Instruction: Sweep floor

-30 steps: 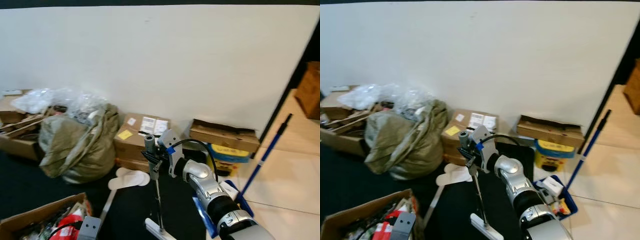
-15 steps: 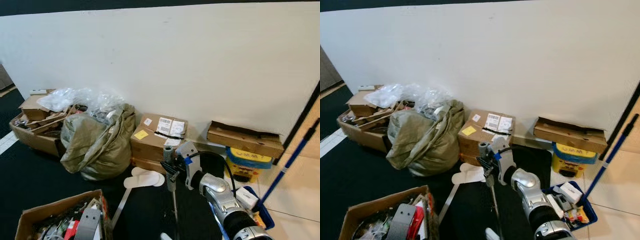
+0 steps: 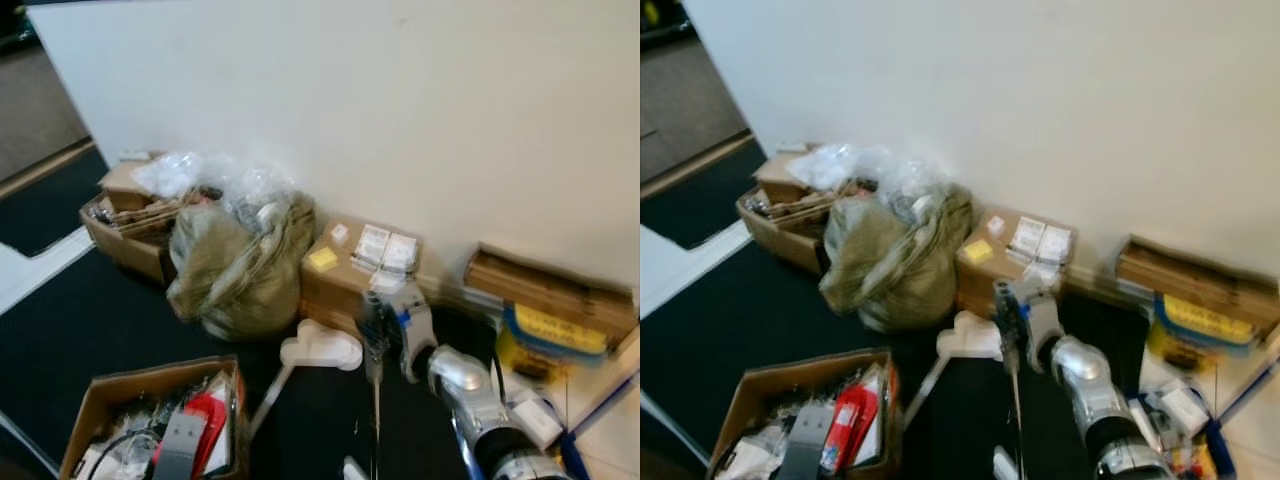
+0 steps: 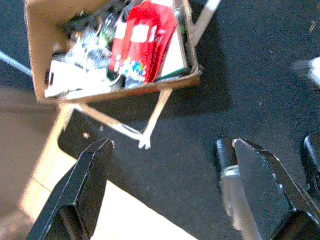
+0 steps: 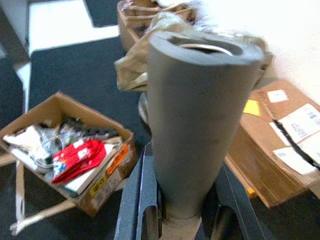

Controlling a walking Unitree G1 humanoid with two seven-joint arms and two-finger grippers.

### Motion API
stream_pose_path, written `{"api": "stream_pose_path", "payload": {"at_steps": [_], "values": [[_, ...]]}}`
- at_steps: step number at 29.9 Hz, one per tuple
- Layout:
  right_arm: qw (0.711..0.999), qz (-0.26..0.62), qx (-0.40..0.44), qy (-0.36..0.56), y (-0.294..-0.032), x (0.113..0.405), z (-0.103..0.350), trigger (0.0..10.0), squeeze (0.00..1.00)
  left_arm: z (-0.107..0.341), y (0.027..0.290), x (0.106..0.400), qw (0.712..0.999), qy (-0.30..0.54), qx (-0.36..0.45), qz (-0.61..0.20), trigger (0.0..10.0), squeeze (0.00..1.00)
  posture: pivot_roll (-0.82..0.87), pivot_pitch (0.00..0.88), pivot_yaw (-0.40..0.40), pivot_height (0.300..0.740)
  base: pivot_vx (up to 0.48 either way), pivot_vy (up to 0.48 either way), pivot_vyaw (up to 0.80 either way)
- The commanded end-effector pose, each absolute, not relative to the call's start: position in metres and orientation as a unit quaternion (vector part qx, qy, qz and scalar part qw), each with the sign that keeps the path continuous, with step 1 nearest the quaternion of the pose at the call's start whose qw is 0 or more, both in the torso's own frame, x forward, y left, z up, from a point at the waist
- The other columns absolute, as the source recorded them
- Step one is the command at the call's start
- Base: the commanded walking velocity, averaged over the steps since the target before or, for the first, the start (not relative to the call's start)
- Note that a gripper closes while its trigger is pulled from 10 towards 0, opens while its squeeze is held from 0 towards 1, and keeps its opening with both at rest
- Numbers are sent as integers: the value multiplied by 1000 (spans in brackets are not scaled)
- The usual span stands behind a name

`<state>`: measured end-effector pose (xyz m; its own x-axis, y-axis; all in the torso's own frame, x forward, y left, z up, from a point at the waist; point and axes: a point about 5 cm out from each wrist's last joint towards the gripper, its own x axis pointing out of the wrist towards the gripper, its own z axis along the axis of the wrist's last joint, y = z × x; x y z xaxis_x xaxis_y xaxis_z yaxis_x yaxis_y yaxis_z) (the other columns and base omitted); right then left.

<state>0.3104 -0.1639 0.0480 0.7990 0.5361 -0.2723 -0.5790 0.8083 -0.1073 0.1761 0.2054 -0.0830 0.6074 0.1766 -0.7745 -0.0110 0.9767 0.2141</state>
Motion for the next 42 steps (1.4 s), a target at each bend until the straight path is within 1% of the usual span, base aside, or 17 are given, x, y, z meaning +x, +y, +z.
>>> {"api": "stream_pose_path", "payload": {"at_steps": [1,8,9,12,13,16,17,21,23,25,27,28,30,33,35,38,42], "values": [[940,313,-86,101,-149,312,51,10000,0,-85,216,169,884,452,95,68,10000,0,-117,0,15,740,0,0,756],[930,329,-95,133,-148,295,31,10000,0,-82,221,173,886,448,86,90,10000,0,-139,0,-4,740,0,0,756],[923,336,-102,156,-150,285,18,10000,0,-81,217,177,887,445,79,96,10000,0,-101,0,-38,740,0,0,756],[922,337,-101,163,-151,282,15,10000,0,-81,215,177,888,444,77,96,10000,0,-101,0,-38,740,0,0,756],[918,342,-106,170,-148,281,12,10000,0,-81,213,178,890,440,69,98,10000,0,-101,0,-60,740,0,0,763],[916,346,-108,174,-147,280,10,10000,0,-82,210,176,891,440,66,95,10000,0,-98,0,-72,740,0,0,758],[912,352,-111,177,-143,282,10,10000,0,-84,208,173,889,443,57,99,10000,0,-80,0,-88,740,0,0,756],[910,350,-105,194,-134,283,6,10000,0,-88,202,166,885,453,31,98,10000,0,-74,0,-90,740,0,0,756],[910,350,-105,194,-134,283,6,10000,0,-88,202,166,885,453,31,98,10000,0,-74,0,-90,740,0,0,756],[915,336,-91,204,-130,283,3,10000,0,-87,198,171,890,447,26,84,10000,0,-57,0,-91,740,0,0,756],[923,303,-61,227,-128,278,-6,10000,0,-81,189,187,904,424,8,51,10000,0,-64,0,-78,740,0,0,756],[923,303,-61,227,-128,278,-6,10000,0,-81,189,187,904,424,8,51,10000,0,-64,0,-78,740,0,0,756],[930,265,-34,255,-134,268,-18,10000,0,-77,182,195,909,415,10,30,10000,0,-74,0,-59,740,0,0,756],[931,247,-21,268,-138,263,-24,10000,0,-76,180,197,910,414,13,25,10000,0,-74,0,-57,740,0,0,756],[929,231,-14,288,-145,253,-32,10000,0,-75,173,200,911,411,9,15,10000,0,-73,0,-41,740,0,0,756],[929,230,-13,290,-146,251,-34,10000,0,-75,169,201,913,409,8,7,10000,0,-79,0,-31,740,0,0,752],[933,231,-14,275,-148,255,-30,10000,0,-77,165,197,910,414,15,-9,10000,0,-87,0,-22,740,0,0,750]]}}
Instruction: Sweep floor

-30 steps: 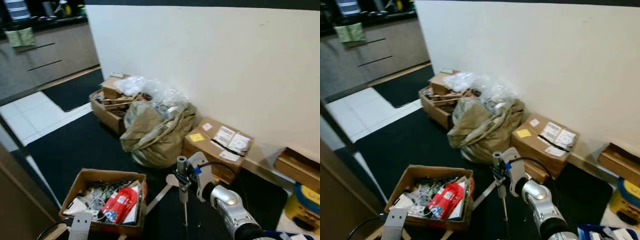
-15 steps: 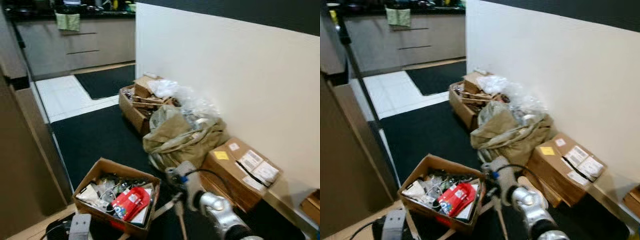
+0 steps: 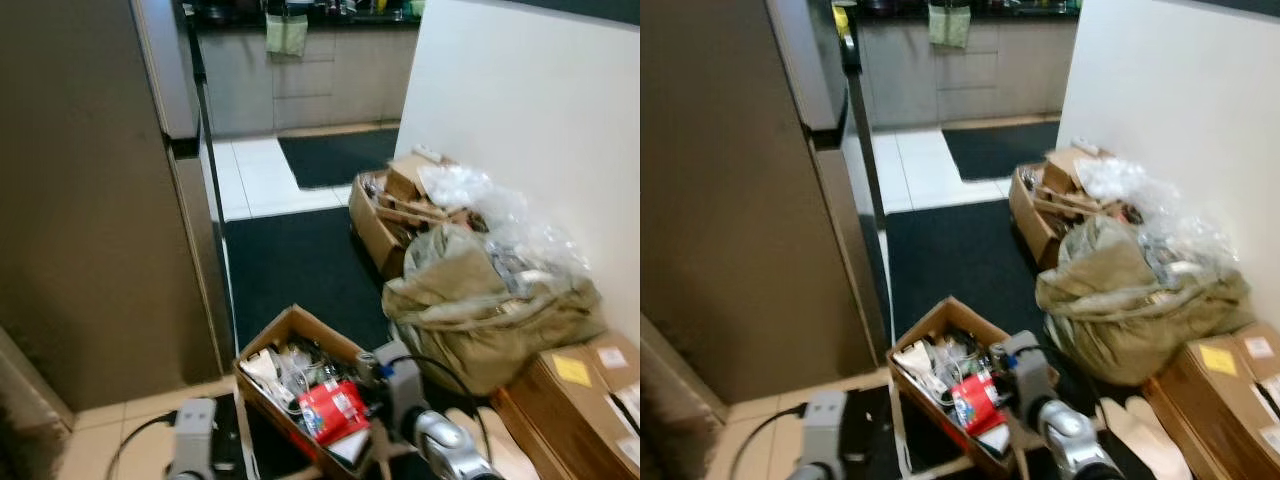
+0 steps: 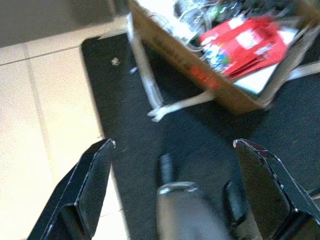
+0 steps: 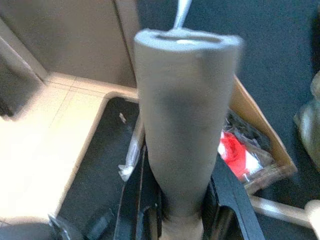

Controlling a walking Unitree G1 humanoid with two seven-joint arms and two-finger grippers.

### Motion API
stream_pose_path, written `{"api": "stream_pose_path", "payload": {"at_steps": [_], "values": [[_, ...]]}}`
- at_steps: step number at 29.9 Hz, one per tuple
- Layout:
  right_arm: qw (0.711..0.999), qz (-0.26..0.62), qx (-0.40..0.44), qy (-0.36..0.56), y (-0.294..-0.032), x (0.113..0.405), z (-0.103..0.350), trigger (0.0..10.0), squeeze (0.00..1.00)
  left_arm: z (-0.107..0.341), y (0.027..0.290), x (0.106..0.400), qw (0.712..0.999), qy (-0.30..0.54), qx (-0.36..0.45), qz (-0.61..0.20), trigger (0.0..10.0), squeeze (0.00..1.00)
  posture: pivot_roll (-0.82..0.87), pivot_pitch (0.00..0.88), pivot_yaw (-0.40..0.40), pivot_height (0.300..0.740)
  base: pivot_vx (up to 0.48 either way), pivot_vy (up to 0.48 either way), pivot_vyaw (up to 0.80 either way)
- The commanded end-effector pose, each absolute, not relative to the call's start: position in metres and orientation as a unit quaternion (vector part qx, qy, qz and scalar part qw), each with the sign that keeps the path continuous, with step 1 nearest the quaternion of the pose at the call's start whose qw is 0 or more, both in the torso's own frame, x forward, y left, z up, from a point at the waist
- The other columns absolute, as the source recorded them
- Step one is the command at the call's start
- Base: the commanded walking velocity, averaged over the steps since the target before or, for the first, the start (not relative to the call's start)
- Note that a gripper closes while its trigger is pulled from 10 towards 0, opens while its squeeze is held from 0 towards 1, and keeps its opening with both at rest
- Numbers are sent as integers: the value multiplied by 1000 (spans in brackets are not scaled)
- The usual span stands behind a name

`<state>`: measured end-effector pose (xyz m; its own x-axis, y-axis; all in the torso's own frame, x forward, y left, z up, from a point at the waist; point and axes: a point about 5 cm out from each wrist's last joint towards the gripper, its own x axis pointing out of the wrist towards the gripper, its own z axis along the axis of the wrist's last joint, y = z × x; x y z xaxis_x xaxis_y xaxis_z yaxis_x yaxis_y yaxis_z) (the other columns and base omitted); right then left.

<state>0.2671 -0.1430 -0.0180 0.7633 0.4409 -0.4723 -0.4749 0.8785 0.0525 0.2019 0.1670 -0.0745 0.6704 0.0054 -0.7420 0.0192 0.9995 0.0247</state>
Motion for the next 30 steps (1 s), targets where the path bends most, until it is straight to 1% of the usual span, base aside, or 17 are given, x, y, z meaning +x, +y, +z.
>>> {"api": "stream_pose_path", "payload": {"at_steps": [1,2,3,4,5,6,7,9,10,11,13,14,17,20,24,28,30], "values": [[934,244,-9,260,-147,260,-24,10000,0,-80,167,192,907,421,20,-12,10000,0,-89,0,-18,740,0,0,750],[934,244,-9,260,-147,260,-24,10000,0,-80,167,192,907,421,20,-12,10000,0,-89,0,-18,740,0,0,750],[932,271,-4,242,-146,265,-17,10000,0,-82,170,186,903,428,26,-14,10000,0,-90,0,-13,740,0,0,738],[932,271,-4,242,-146,265,-17,10000,0,-82,170,186,903,428,26,-14,10000,0,-90,0,-13,740,0,0,738],[926,300,3,228,-145,268,-11,10000,0,-84,173,182,900,435,31,-15,10000,0,-90,0,-13,740,0,0,738],[926,300,3,228,-145,268,-11,10000,0,-84,173,182,900,435,31,-15,10000,0,-90,0,-13,740,0,0,738],[913,347,9,213,-146,271,-4,10000,0,-87,177,176,895,444,39,-18,10000,0,-89,0,-6,740,0,0,744],[913,347,9,213,-146,271,-4,10000,0,-87,177,176,895,444,39,-18,10000,0,-89,0,-6,740,0,0,744],[893,401,14,204,-148,270,3,10000,0,-89,179,172,892,450,46,-20,10000,0,-89,0,-6,740,0,0,744],[893,401,14,204,-148,270,3,10000,0,-89,179,172,892,450,46,-20,10000,0,-89,0,-6,740,0,0,744],[869,458,13,187,-155,275,17,10000,0,-89,182,169,889,454,55,-25,10000,0,-86,0,1,740,0,0,741],[866,467,13,178,-158,279,24,10000,0,-89,182,170,889,454,57,-27,10000,0,-86,0,-1,740,0,0,744],[867,470,15,168,-158,283,29,10000,0,-89,182,170,889,453,57,-27,10000,0,-84,0,2,740,0,0,744],[869,477,41,121,-152,295,47,10000,0,-87,179,174,892,448,58,-31,10000,0,-77,0,2,740,0,0,744],[873,477,56,85,-145,302,59,10000,0,-87,178,175,892,447,60,-34,10000,0,-75,0,1,740,0,0,742],[873,477,76,64,-138,305,66,10000,0,-87,178,175,892,447,61,-34,10000,0,-73,0,0,740,0,0,738],[869,485,83,55,-132,304,68,10000,0,-88,178,174,891,448,62,-34,10000,0,-70,0,-2,740,0,0,738]]}}
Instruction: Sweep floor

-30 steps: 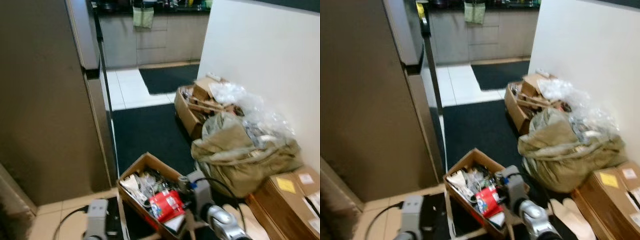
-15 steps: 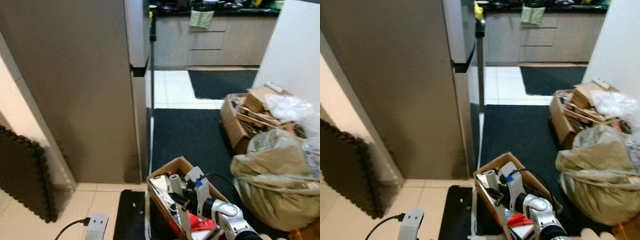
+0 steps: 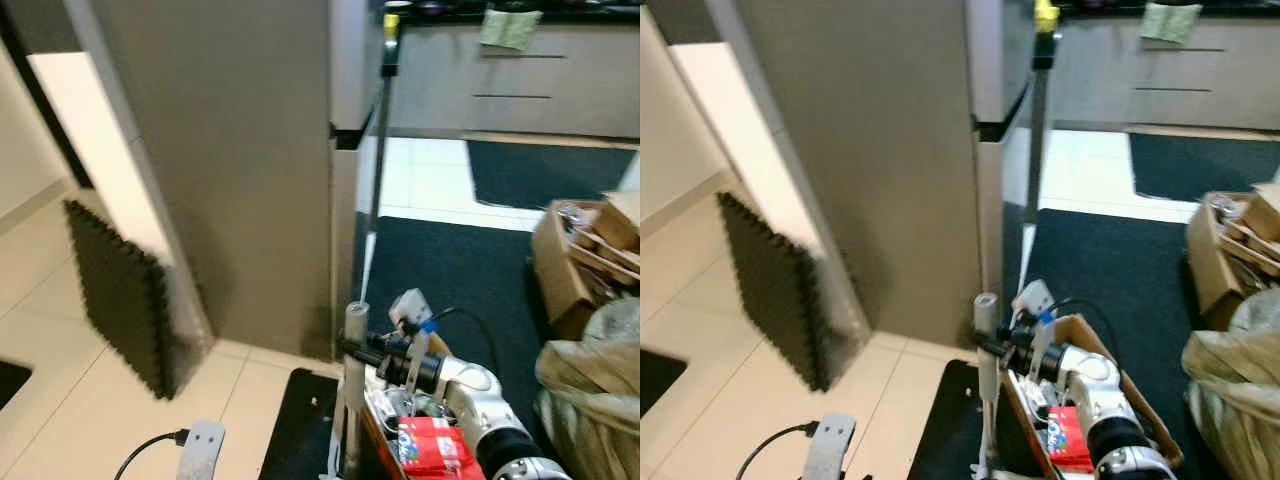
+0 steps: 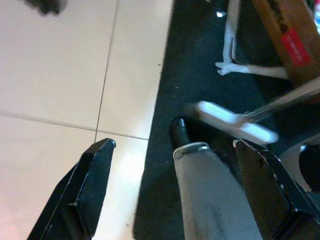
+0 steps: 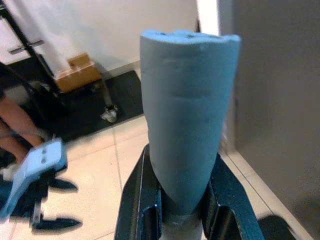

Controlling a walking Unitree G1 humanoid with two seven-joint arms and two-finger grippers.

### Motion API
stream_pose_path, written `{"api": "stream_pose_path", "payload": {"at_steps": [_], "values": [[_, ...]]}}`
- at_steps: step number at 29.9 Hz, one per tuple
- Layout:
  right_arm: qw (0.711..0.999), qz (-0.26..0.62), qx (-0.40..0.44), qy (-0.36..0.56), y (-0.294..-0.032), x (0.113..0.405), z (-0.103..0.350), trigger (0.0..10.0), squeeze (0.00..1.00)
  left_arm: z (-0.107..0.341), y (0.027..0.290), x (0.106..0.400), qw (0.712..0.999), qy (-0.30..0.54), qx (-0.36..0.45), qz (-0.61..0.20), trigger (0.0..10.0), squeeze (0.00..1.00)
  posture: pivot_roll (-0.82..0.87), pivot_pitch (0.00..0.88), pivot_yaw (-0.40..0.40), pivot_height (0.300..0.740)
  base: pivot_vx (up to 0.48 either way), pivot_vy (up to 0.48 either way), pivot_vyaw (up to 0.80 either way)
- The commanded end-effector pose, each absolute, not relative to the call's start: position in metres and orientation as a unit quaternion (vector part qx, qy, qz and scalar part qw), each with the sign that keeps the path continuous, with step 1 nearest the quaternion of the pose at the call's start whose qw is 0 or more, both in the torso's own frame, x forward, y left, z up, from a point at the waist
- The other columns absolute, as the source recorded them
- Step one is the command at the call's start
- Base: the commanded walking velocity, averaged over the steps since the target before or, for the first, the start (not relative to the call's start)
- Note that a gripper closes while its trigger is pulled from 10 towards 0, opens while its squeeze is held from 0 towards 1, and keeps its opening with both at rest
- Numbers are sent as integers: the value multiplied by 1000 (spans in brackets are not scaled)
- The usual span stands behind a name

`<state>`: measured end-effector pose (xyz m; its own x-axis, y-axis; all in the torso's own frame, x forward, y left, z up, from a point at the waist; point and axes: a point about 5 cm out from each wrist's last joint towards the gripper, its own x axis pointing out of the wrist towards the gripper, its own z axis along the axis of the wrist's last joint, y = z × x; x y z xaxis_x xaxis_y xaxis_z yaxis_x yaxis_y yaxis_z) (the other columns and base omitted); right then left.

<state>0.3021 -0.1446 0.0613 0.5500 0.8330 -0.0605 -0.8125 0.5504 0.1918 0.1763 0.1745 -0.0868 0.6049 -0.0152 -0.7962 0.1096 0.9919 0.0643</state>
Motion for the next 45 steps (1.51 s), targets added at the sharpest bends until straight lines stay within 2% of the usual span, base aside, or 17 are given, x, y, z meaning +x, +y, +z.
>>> {"api": "stream_pose_path", "payload": {"at_steps": [1,7,8,9,18,26,33,37,45], "values": [[868,486,85,54,-129,304,68,10000,0,-88,179,174,891,448,62,-34,10000,0,-68,0,-3,740,0,0,738],[874,476,82,50,-117,304,65,10000,0,-89,179,170,890,451,61,-31,10000,0,-65,0,-5,740,0,0,738],[890,447,72,52,-113,307,63,10000,0,-90,179,169,889,453,61,-31,10000,0,-66,0,-6,740,0,0,731],[890,447,72,52,-113,307,63,10000,0,-90,179,169,889,453,61,-31,10000,0,-66,0,-6,740,0,0,731],[903,421,41,77,-97,307,55,10000,0,-89,178,171,893,445,64,-35,10000,0,-65,0,-7,740,0,0,0],[906,417,28,64,-96,311,60,10000,0,-88,178,173,894,442,66,-36,10000,0,-62,0,-7,740,196,0,0],[906,420,7,57,-93,316,65,10000,0,-88,179,172,893,442,72,-36,10000,0,-61,0,-5,740,302,0,0],[895,444,18,40,-86,318,73,10000,0,-89,180,170,892,444,75,-36,10000,0,-56,0,-3,740,315,0,0],[882,471,27,11,-69,317,83,10000,0,-89,183,169,891,445,76,-35,10000,0,-47,0,-2,740,286,0,718]]}}
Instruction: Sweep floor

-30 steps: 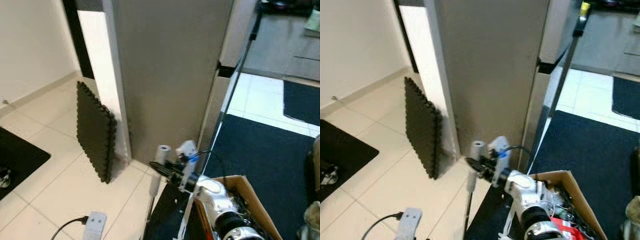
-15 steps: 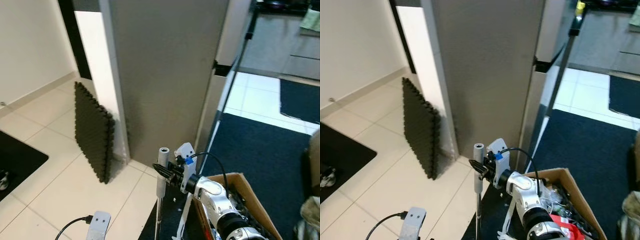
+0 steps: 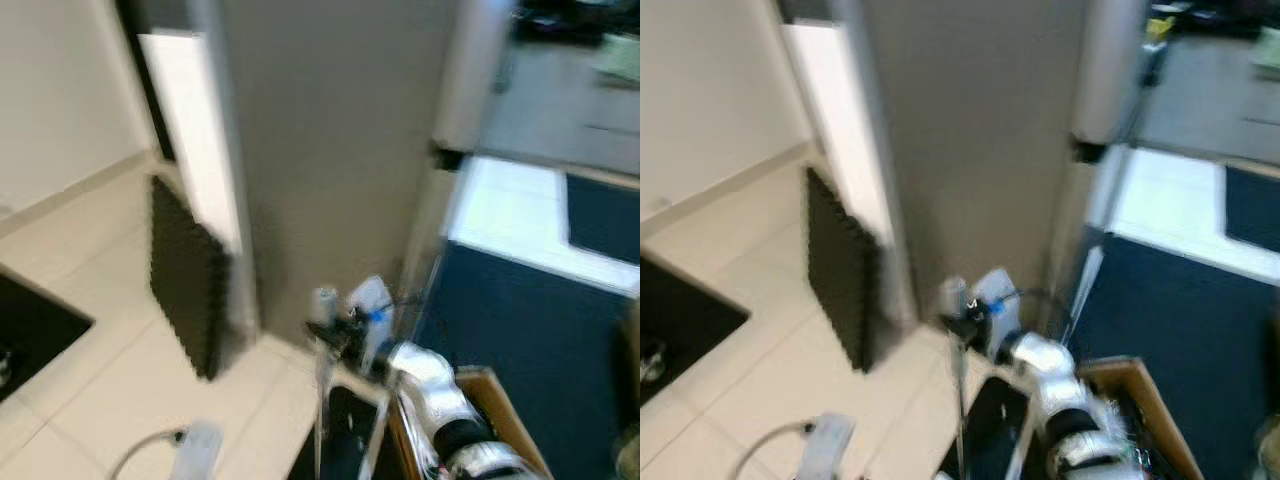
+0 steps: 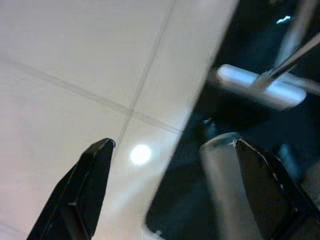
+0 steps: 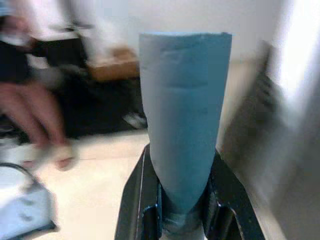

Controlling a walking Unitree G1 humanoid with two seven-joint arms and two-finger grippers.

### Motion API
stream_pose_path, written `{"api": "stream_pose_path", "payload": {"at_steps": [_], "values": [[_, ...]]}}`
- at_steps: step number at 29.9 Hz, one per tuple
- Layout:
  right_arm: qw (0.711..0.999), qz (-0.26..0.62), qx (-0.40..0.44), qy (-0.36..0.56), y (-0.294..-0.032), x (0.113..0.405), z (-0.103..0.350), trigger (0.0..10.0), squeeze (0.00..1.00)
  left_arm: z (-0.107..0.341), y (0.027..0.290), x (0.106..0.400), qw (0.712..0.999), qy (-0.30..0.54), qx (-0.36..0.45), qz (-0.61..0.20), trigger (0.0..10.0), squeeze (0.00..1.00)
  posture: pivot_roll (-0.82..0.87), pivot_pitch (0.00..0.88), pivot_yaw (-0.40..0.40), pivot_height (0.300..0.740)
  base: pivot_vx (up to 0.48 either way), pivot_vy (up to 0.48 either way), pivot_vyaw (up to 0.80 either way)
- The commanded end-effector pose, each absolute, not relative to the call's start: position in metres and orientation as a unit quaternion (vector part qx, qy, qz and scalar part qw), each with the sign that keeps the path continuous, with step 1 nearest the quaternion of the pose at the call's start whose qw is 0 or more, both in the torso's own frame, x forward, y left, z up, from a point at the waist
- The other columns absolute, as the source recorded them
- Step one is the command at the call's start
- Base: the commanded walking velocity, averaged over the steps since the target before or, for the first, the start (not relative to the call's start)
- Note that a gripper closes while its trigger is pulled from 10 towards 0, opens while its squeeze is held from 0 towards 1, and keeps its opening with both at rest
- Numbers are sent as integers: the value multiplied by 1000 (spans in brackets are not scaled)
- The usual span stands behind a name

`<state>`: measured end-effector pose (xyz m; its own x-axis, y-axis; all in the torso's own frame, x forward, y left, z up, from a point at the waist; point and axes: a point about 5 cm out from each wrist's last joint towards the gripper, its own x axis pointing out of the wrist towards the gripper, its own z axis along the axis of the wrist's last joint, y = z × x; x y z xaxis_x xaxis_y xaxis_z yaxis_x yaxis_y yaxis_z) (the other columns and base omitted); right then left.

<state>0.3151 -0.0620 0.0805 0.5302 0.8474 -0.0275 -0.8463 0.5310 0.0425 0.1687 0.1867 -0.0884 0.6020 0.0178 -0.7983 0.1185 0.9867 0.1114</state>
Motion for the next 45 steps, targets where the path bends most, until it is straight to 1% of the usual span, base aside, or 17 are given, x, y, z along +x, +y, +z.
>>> {"api": "stream_pose_path", "payload": {"at_steps": [1,4,7,9,11,13,14,16,18,27,29,35,37,39,40,42,45], "values": [[882,471,27,11,-69,317,83,10000,0,-89,183,169,891,445,76,-35,10000,0,-47,0,-2,740,334,0,444],[882,471,28,8,-68,317,84,10000,0,-89,183,169,891,445,76,-35,10000,0,-47,0,-2,740,334,0,444],[895,445,38,3,-71,324,89,10000,0,-89,183,168,891,446,77,-36,10000,0,-48,0,-1,740,347,0,0],[895,445,38,3,-71,324,89,10000,0,-89,183,168,891,446,77,-36,10000,0,-48,0,-1,740,349,0,0],[905,425,32,3,-73,329,92,10000,0,-89,182,169,891,446,77,-37,10000,0,-49,0,-3,740,351,0,0],[905,425,32,3,-73,329,92,10000,0,-89,182,169,891,446,77,-37,10000,0,-49,0,-3,740,352,0,0],[913,407,27,3,-74,333,94,10000,0,-89,182,169,891,446,77,-38,10000,0,-49,0,-3,740,349,0,0],[917,399,24,4,-74,335,96,10000,0,-89,181,169,891,446,78,-39,10000,0,-49,0,-6,740,349,0,0],[918,394,43,2,-73,340,102,10000,0,-89,181,170,891,445,79,-41,10000,0,-46,0,-9,740,347,0,-697],[917,396,42,-14,-70,342,109,10000,0,-88,182,172,892,443,82,-41,10000,0,-42,0,-13,740,350,0,-800],[920,390,31,-16,-67,343,110,10000,0,-87,182,172,892,442,82,-40,10000,0,-40,0,-15,740,352,0,0],[914,404,22,-20,-60,341,111,10000,0,-88,181,172,892,442,81,-40,10000,0,-38,0,-16,740,348,0,0],[908,418,-29,-14,-51,335,105,10000,0,-89,181,170,891,446,78,-35,10000,0,-38,0,-17,740,0,0,0],[908,418,-29,-14,-51,335,105,10000,0,-89,181,170,891,446,78,-35,10000,0,-38,0,-17,740,0,0,0],[903,427,-52,-13,-47,331,101,10000,0,-89,181,169,890,448,78,-34,10000,0,-38,0,-17,740,0,0,0],[897,437,-68,-12,-44,328,98,10000,0,-90,181,168,889,450,78,-33,10000,0,-36,0,-20,740,0,0,0],[895,439,-72,-27,-41,325,98,10000,0,-90,181,167,889,450,77,-32,10000,0,-34,0,-27,740,0,0,0]]}}
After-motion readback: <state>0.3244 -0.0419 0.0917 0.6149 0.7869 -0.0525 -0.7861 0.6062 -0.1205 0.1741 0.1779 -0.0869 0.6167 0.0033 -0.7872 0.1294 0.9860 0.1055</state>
